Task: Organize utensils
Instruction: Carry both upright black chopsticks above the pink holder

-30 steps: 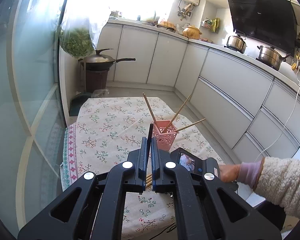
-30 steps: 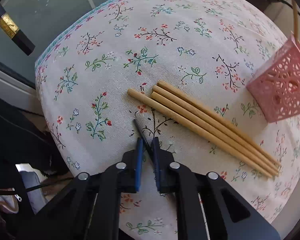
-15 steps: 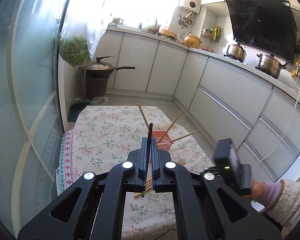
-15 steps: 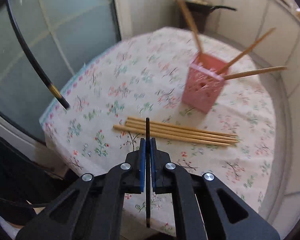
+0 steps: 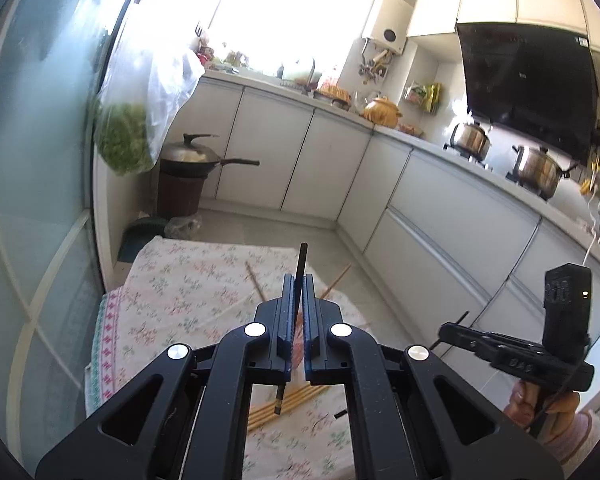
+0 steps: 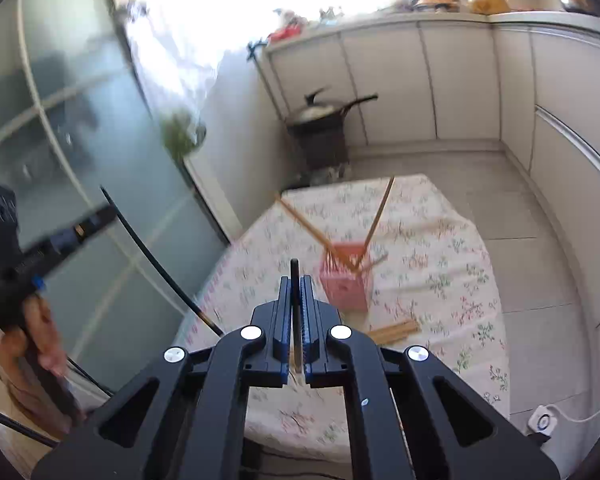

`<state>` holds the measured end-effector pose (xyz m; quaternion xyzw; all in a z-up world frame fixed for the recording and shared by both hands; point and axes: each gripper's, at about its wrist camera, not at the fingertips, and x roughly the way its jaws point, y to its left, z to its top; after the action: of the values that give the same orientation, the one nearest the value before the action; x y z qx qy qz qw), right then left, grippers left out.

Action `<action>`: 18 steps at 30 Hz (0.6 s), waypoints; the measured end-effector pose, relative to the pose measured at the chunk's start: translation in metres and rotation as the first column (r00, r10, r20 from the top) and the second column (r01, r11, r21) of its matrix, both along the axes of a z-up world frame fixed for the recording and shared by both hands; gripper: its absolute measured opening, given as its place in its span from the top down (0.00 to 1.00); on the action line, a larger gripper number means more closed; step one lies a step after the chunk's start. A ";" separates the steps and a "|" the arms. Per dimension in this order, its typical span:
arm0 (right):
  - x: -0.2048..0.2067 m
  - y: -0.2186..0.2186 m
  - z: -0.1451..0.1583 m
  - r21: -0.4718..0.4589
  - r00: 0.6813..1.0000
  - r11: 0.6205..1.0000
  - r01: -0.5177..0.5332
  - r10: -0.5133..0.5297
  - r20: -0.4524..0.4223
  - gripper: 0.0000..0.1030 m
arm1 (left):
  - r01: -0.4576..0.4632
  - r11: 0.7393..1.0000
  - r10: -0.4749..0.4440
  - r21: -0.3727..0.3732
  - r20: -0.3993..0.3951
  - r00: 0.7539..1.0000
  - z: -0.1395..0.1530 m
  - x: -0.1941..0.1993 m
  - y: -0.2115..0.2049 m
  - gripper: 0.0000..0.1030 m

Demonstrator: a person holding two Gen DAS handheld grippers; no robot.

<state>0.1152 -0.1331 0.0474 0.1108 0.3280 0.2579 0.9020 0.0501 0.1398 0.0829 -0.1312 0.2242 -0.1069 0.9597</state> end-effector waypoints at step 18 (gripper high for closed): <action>0.087 -0.039 0.048 0.139 0.987 0.978 0.154 -0.159 0.030 0.96 | -0.105 0.993 0.098 -0.054 -0.116 0.988 -0.059 0.151 -0.047 0.96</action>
<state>0.2022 -0.1725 0.0951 0.1922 0.2815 0.2100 0.9164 0.2013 0.0929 0.0243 -0.1772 0.2680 -0.0568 0.9453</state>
